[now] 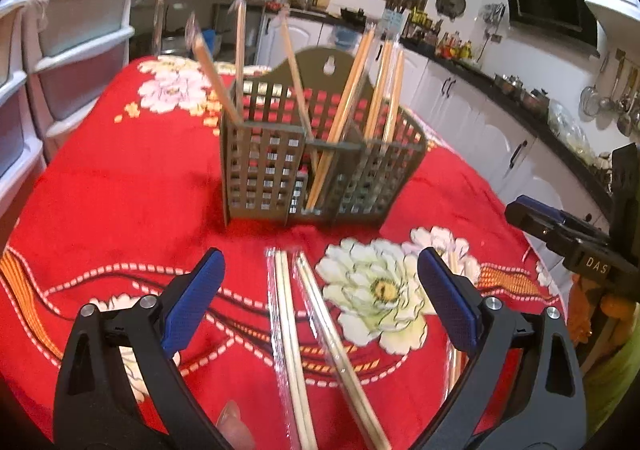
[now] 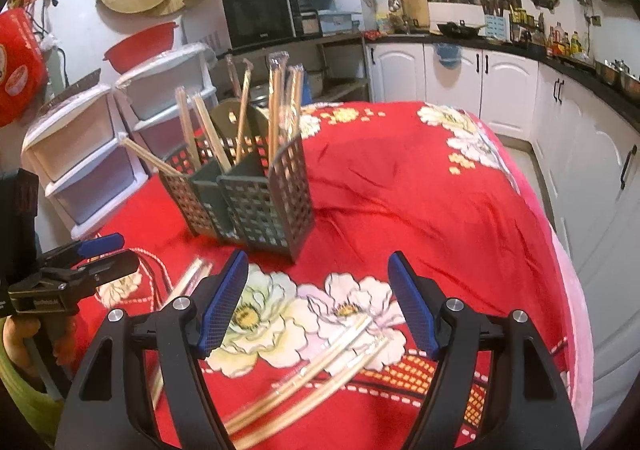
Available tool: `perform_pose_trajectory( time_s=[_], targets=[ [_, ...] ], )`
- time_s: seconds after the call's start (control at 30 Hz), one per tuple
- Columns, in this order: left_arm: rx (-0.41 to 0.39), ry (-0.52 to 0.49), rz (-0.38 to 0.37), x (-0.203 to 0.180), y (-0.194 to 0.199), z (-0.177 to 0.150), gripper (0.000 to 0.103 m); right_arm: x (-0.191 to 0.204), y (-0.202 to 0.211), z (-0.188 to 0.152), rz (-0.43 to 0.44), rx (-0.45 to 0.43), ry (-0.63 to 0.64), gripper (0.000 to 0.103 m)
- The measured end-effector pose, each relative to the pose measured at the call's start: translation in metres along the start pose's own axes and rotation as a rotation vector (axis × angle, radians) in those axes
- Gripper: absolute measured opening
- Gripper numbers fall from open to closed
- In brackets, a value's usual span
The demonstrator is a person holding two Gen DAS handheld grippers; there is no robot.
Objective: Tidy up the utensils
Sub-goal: 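Move both open tools back down to the remaining sleeved chopsticks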
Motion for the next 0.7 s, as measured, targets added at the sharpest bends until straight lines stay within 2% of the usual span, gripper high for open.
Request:
perform_pose_trajectory(
  time_s=[0.13,0.37,0.5,0.6,0.7],
  targets=[
    [0.034,0.001,0.017,0.004,-0.008,-0.012,0.08,-0.004,-0.008,-0.014,0.005,0.043,-0.007,0.062],
    [0.093,0.015,0.043,0.016,-0.023,-0.029,0.056,-0.008,-0.028,-0.036,-0.007,0.138,-0.011,0.047],
    [0.125,0.024,0.056,0.022,-0.032,-0.035,0.041,-0.011,-0.043,-0.045,-0.019,0.208,-0.017,0.043],
    [0.152,0.038,0.067,0.029,-0.04,-0.039,0.036,-0.014,-0.056,-0.048,-0.023,0.249,-0.03,0.041],
    [0.17,0.059,0.073,0.036,-0.047,-0.04,0.035,-0.017,-0.067,-0.048,-0.037,0.284,-0.037,0.041]
  ],
)
Point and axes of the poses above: each gripper's, at about its wrist camera, not at the fingertips, and y roughly against the way its jaws point, x to its left, z to its top, the point moved 3 cm from there along -y, roughly the way its jaws point, and after that the axes turned 4 degrees about -z, right-handed, at the moved point
